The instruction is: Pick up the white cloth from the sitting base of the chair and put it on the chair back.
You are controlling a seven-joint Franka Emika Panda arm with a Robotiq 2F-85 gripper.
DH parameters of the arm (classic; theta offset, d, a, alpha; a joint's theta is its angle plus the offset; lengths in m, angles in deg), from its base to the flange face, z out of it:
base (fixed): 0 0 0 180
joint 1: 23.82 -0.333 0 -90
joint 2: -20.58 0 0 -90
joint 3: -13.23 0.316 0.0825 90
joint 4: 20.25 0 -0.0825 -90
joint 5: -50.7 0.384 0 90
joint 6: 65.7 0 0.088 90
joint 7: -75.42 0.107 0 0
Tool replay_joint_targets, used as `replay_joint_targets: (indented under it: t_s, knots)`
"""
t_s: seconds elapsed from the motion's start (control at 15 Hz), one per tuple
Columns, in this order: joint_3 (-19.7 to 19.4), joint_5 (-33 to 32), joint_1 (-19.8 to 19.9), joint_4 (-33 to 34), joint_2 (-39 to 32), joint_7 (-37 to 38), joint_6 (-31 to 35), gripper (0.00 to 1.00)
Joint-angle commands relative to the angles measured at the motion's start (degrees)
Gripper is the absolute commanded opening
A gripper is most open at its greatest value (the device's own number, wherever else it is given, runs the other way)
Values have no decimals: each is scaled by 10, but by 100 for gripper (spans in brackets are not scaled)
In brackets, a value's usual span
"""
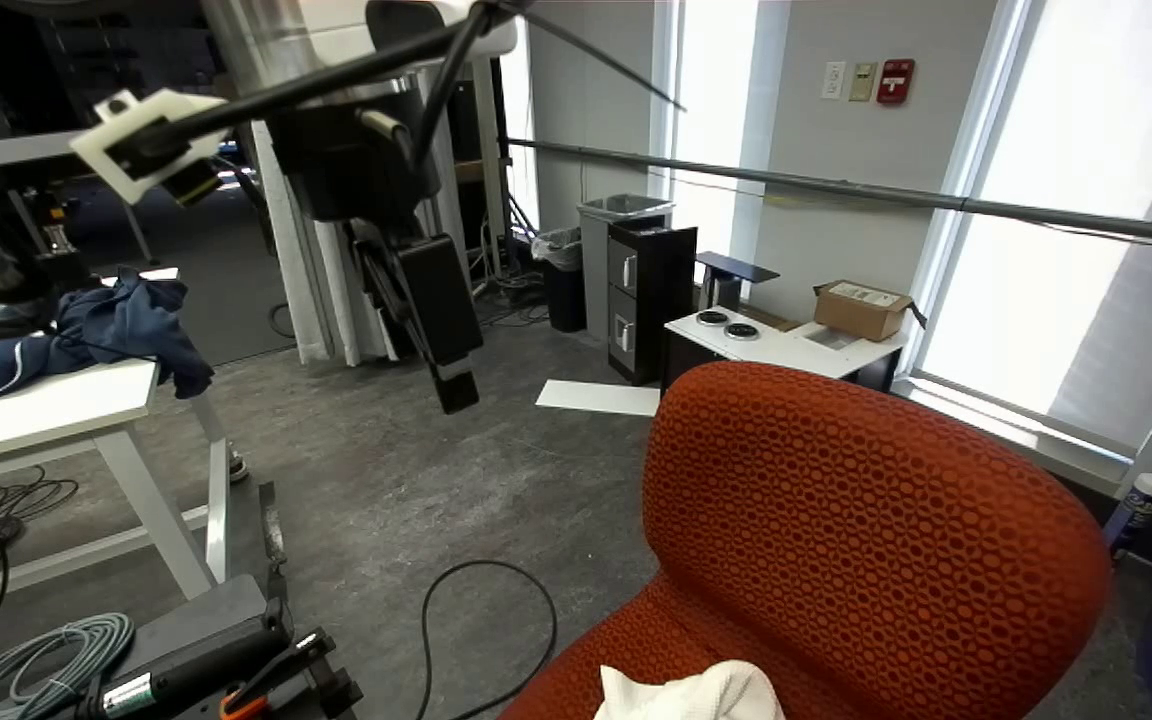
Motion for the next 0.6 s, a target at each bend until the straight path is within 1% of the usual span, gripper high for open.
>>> replay_joint_targets:
  t_s: [0.0, 0.4, 0.53]
  knots:
    - [-3, -2, -4, 1, 0, 2, -2, 100]
    - [-3, -2, -4, 1, 0, 2, -2, 100]
    - [-8, -3, -1, -13, 1, 0, 13, 100]
